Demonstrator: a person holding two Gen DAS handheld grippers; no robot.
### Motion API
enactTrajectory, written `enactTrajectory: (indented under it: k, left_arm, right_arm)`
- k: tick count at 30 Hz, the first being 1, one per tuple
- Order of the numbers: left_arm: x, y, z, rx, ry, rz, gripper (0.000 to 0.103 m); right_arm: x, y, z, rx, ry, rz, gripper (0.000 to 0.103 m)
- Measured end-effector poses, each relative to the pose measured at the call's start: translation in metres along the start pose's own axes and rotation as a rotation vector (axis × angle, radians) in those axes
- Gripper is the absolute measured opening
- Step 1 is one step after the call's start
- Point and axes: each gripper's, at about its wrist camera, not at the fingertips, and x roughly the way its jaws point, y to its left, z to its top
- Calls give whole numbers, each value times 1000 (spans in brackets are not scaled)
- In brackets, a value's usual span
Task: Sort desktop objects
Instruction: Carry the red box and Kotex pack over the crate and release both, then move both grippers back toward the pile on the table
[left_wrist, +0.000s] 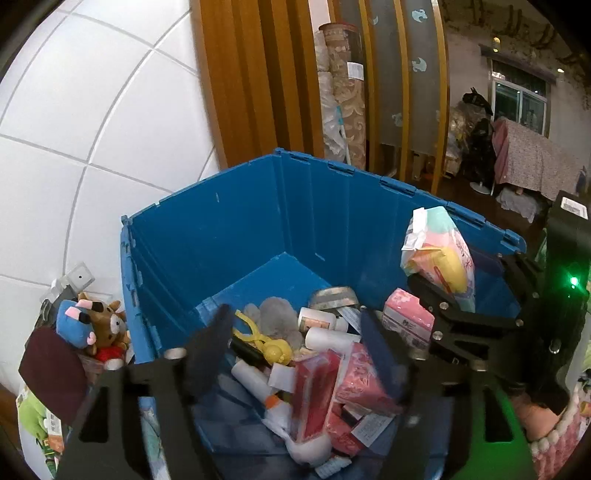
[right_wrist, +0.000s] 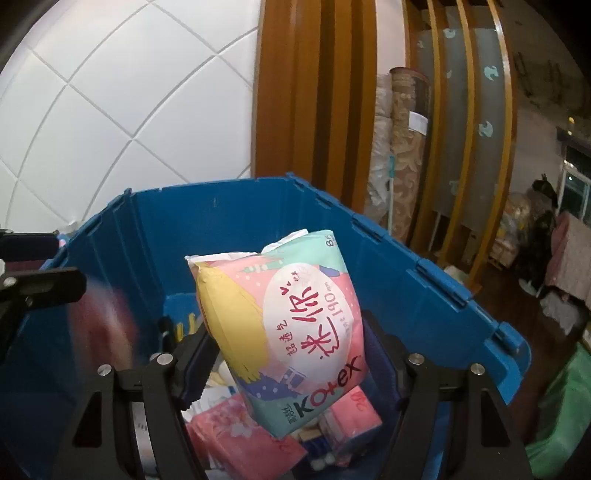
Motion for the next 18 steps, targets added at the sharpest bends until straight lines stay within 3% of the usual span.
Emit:
enactTrajectory:
  k: [6,11,18]
  left_arm:
    - [0,-5,-1,19,6,-2,79]
    - [2,-1,-2,7,0,4,79]
    - [-10,1,-5,-11,-71,29,79]
  right_arm:
    - [1,0,1,-14,6,0,76]
    - [-3,3,5,-30,-21,-26,103]
    - [-6,6,6,-46,-47,-52,103]
